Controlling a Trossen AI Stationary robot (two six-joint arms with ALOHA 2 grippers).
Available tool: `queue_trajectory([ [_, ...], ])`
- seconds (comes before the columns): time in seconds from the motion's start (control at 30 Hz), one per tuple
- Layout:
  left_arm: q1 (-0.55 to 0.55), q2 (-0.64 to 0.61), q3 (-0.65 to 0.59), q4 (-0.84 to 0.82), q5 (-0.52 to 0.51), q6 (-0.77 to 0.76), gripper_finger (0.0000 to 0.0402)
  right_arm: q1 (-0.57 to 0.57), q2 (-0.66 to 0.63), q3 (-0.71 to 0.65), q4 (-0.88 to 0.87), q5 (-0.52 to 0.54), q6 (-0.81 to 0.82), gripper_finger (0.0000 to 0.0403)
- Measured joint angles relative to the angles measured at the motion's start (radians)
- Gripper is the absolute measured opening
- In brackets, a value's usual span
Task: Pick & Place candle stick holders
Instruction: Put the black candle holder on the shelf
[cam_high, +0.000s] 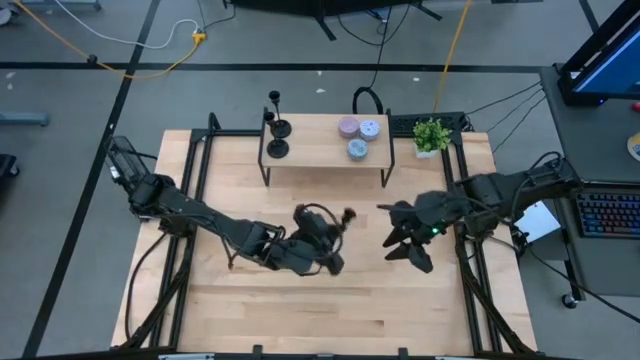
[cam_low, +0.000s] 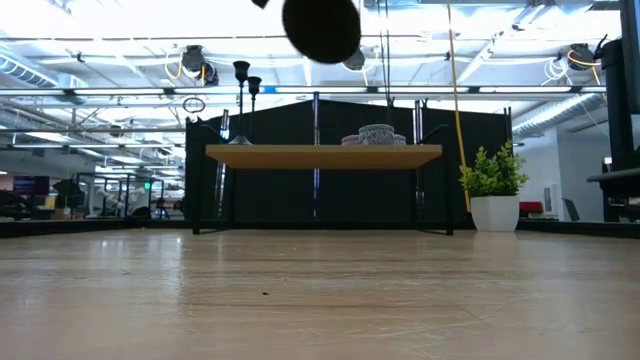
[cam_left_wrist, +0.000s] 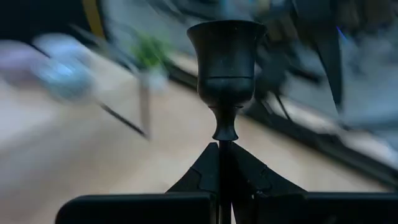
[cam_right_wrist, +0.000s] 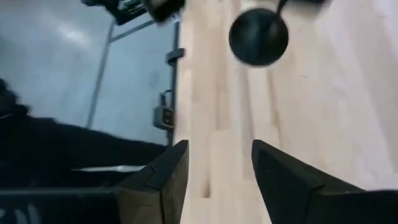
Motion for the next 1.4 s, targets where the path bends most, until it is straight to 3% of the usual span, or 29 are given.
queue_trajectory([
  [0.17, 0.012, 0.0, 0.0, 0.214, -0.336, 0.226, 0.0012, 0.082, -0.096, -0.129, 0.065, 0.111, 0.049, 0.0162],
  [0.3, 0.067, 0.0, 0.0, 0.432, -0.482, 0.484, 0.0012, 0.109, -0.178, -0.266, 0.201, 0.124, 0.067, 0.016],
  [0.47, 0.163, -0.001, 0.0, 0.669, -0.458, 0.727, 0.0012, 0.11, -0.285, -0.434, 0.282, 0.124, 0.059, 0.0159],
  [0.73, 0.337, 0.009, 0.002, 0.685, -0.431, 0.626, 0.0012, 0.108, -0.467, -0.609, 0.282, 0.135, 0.013, 0.0157],
  [0.87, 0.393, 0.051, 0.002, 0.717, -0.413, 0.629, 0.0012, 0.108, -0.543, -0.637, 0.28, 0.186, -0.02, 0.0155],
  [1.23, 0.479, 0.22, 0.001, 1.034, -0.445, 0.844, 0.0012, 0.108, -0.642, -0.642, 0.234, 0.226, -0.05, 0.015],
  [1.4, 0.546, 0.238, 0.001, 1.045, -0.437, 0.862, 0.0012, 0.108, -0.663, -0.642, 0.204, 0.213, -0.043, 0.015],
])
